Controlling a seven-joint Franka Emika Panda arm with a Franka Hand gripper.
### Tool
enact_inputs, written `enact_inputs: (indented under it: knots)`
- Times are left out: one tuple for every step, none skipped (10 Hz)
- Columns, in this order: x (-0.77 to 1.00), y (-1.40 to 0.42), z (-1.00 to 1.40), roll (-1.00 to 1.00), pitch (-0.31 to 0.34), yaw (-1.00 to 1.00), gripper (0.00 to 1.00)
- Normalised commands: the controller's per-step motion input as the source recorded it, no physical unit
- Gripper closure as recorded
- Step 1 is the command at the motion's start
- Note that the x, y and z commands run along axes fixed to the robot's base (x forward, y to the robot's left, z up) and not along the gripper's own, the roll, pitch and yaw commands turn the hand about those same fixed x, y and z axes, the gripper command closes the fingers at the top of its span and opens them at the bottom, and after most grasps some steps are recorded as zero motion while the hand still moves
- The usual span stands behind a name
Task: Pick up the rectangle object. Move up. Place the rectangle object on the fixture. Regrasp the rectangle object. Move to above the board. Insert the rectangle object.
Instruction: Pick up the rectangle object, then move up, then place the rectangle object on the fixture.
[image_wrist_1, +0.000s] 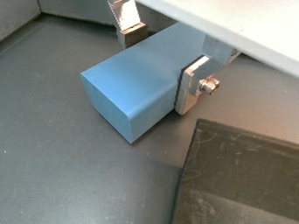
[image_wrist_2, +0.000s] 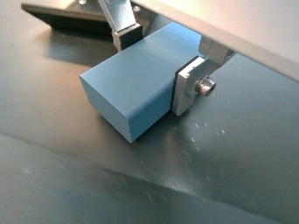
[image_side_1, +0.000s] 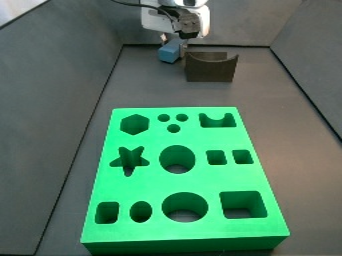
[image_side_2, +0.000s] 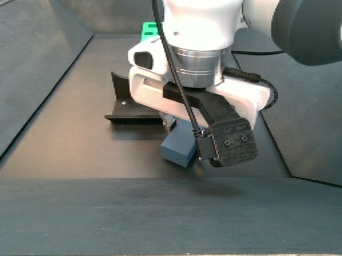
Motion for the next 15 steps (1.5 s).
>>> enact_inputs:
  knots:
    - [0.0,0.0,0.0,0.0,0.0,0.0,1.0]
    - [0.0,0.0,0.83,0.0,0.0,0.0,1.0]
    - [-0.03,0.01,0.81,0.0,0.015,-0.03,1.0]
    - [-0.04,0.0,0.67,0.0,0.007,-0.03,1.0]
    - [-0.04,0.0,0.52,0.0,0.004,-0.03,1.0]
    - [-0.03,0.0,0.36,0.0,0.008,-0.03,1.0]
    - [-0.02,0.0,0.19,-0.01,0.017,-0.02,1.0]
    - [0.0,0.0,1.0,0.0,0.0,0.0,1.0]
    - [0.01,0.0,1.0,0.0,0.004,0.0,1.0]
    - [0.0,0.0,1.0,-0.01,0.025,0.0,1.0]
    - [-0.01,0.0,1.0,-0.02,0.028,0.0,1.0]
    - [-0.01,-0.01,1.0,-0.02,0.029,0.0,1.0]
    - [-0.01,-0.01,1.0,-0.02,0.029,0.0,1.0]
    - [-0.01,-0.01,0.96,-0.03,0.032,0.0,1.0]
    - [-0.01,-0.01,0.78,-0.03,0.036,0.0,1.0]
